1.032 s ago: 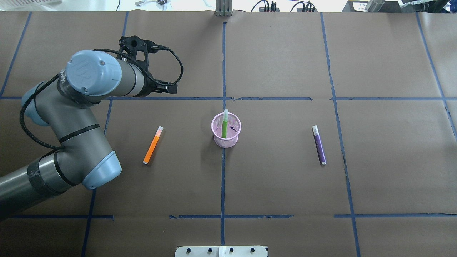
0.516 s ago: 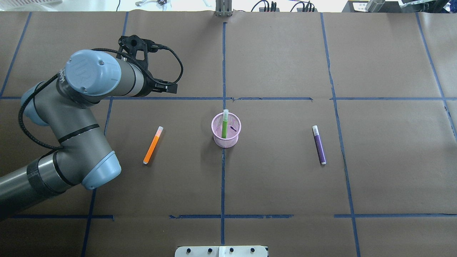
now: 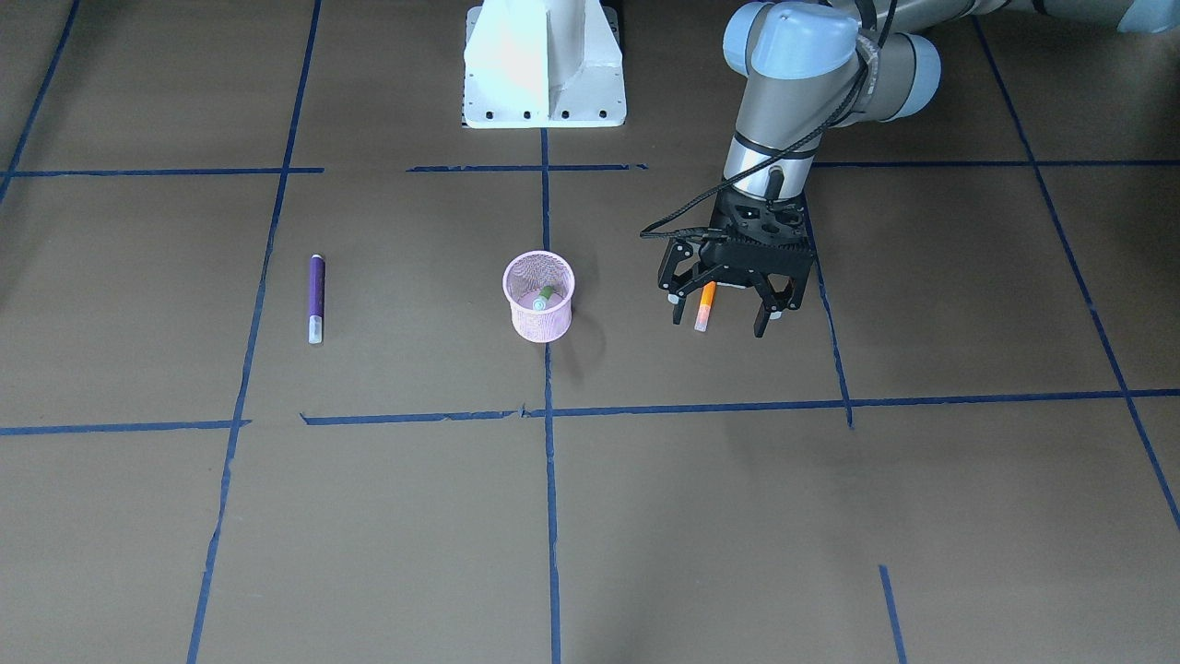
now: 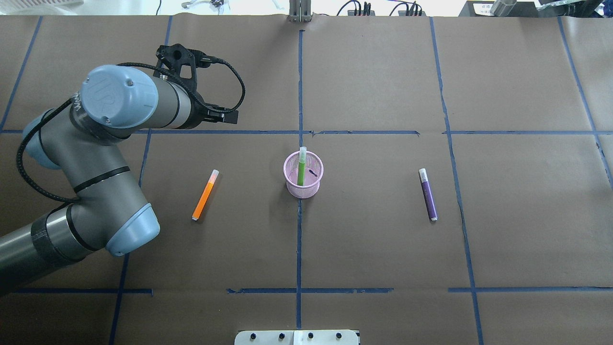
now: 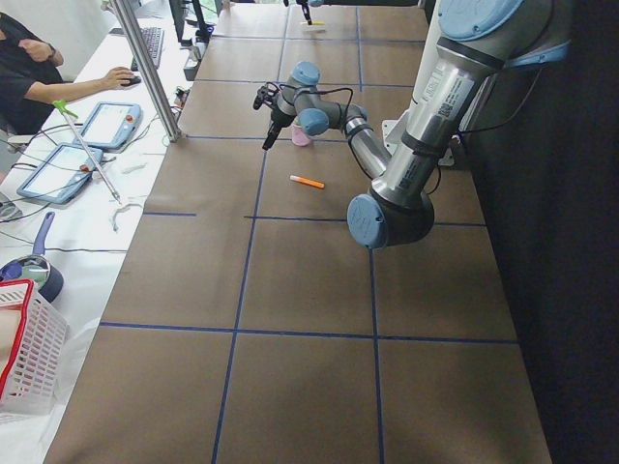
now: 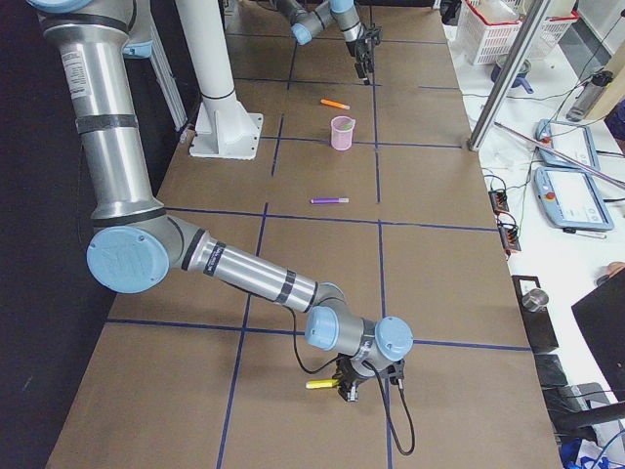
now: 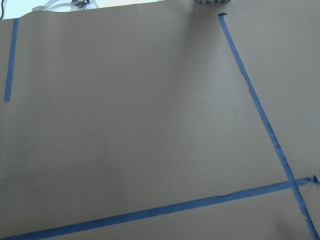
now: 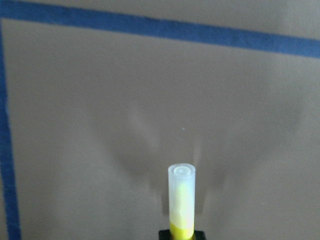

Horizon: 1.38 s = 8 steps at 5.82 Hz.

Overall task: Collect pens into pen holder
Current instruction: 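Raise the left gripper away from the cup while the right gripper grasps the yellow highlighter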

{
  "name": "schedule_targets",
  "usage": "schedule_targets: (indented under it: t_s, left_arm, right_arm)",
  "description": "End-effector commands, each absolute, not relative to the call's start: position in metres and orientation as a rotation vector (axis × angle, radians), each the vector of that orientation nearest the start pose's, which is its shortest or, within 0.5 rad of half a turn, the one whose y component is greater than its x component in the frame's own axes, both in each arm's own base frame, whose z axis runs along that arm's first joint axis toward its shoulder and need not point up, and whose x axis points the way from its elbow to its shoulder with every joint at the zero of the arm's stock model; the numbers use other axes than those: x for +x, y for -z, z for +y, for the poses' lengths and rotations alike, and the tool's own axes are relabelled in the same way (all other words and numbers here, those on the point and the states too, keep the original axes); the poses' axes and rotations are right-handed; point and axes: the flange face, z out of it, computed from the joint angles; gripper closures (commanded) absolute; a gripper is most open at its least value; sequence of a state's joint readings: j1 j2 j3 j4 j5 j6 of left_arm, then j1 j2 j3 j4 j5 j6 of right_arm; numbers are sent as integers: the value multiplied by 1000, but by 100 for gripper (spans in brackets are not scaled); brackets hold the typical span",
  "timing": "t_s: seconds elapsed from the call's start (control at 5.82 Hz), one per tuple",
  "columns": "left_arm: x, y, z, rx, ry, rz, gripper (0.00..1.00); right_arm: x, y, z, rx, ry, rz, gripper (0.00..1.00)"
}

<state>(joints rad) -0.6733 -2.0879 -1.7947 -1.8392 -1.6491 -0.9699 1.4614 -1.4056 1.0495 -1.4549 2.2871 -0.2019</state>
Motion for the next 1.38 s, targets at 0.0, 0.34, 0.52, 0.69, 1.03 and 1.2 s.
schedule_targets:
  t_s: [0.0, 0.34, 0.52, 0.69, 1.03, 1.2]
  left_arm:
    - [417, -232, -493, 548, 27, 861, 0]
    - [414, -238, -492, 543, 27, 855, 0]
    - [413, -252, -491, 531, 25, 836, 0]
    - [410, -257, -490, 529, 23, 828, 0]
    - [408, -276, -488, 510, 20, 806, 0]
    - [407, -285, -486, 496, 18, 797, 0]
  right_arm:
    - [7, -753, -544, -66, 233, -793, 100]
    - [0, -624, -575, 131, 227, -811, 100]
    - [-40, -555, -579, 197, 202, -834, 100]
    - [-90, -507, -575, 284, 140, -909, 100]
    - [-192, -429, -547, 512, 30, -1092, 100]
    - [-242, -381, -519, 670, 66, -1103, 100]
